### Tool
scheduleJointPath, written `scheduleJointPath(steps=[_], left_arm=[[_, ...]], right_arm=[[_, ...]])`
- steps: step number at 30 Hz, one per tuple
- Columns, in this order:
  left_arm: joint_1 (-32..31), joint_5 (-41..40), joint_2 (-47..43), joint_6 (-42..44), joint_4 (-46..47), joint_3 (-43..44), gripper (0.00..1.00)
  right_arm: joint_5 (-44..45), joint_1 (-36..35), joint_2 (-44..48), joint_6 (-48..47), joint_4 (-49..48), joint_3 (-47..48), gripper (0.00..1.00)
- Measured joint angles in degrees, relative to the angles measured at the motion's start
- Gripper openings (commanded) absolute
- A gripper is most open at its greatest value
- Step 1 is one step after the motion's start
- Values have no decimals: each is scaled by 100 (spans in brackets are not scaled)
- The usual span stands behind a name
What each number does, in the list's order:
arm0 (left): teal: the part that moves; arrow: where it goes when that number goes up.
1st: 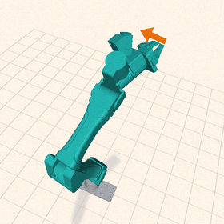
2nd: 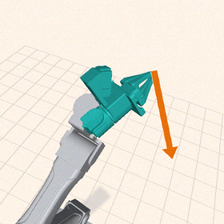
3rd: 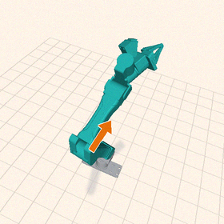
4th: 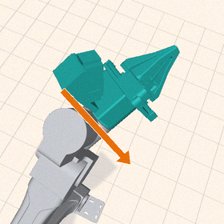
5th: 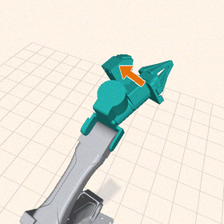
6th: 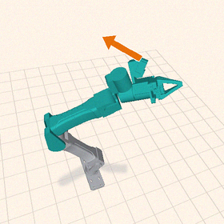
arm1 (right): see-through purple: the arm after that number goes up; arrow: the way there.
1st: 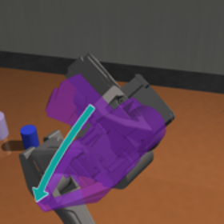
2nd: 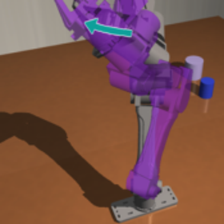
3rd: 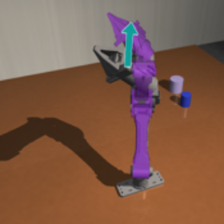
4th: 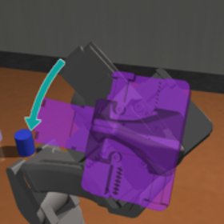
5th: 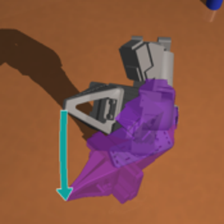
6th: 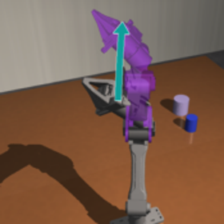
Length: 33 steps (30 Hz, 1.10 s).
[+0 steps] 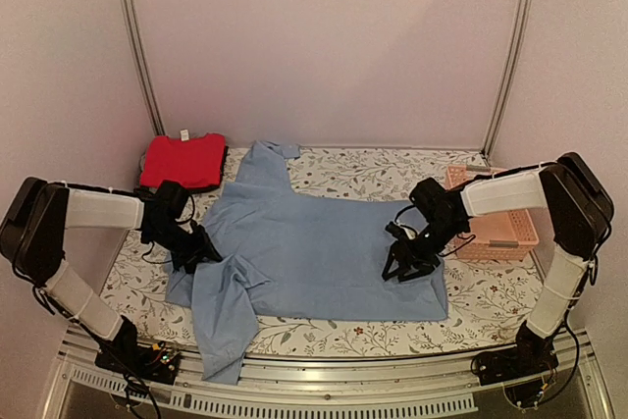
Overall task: Fold and stack the mixed laundry pile
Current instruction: Adjust the flattened shirt at the center of the board, then pick up the 1/3-folded shirt from the center of the board.
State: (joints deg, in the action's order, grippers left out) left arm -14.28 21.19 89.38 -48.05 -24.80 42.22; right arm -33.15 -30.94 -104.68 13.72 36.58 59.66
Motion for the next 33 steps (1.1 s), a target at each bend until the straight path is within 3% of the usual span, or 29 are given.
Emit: scheduleJointPath(steps=[3,6,9,14,20,33], left_arm=[[-133,155,-654,-258,-216,-584,46],[-181,247,-1062,-278,-533,-756,67],[-186,208,-1283,-11,-815,-291,85],[-131,-190,-863,896,-855,2061,86],[24,-601,1056,1871,-828,4548,86],[160,-1163,4312,2629,-1401,7418,81]], right_arm=[[-302,-7,468,264,-87,-671,57],[-382,-17,704,413,87,-911,57],[-153,-4,708,393,409,-584,58],[424,302,654,42,730,938,59],[1106,1016,-15,-459,798,2726,59],[2157,1294,-1963,-1202,1097,3705,62]])
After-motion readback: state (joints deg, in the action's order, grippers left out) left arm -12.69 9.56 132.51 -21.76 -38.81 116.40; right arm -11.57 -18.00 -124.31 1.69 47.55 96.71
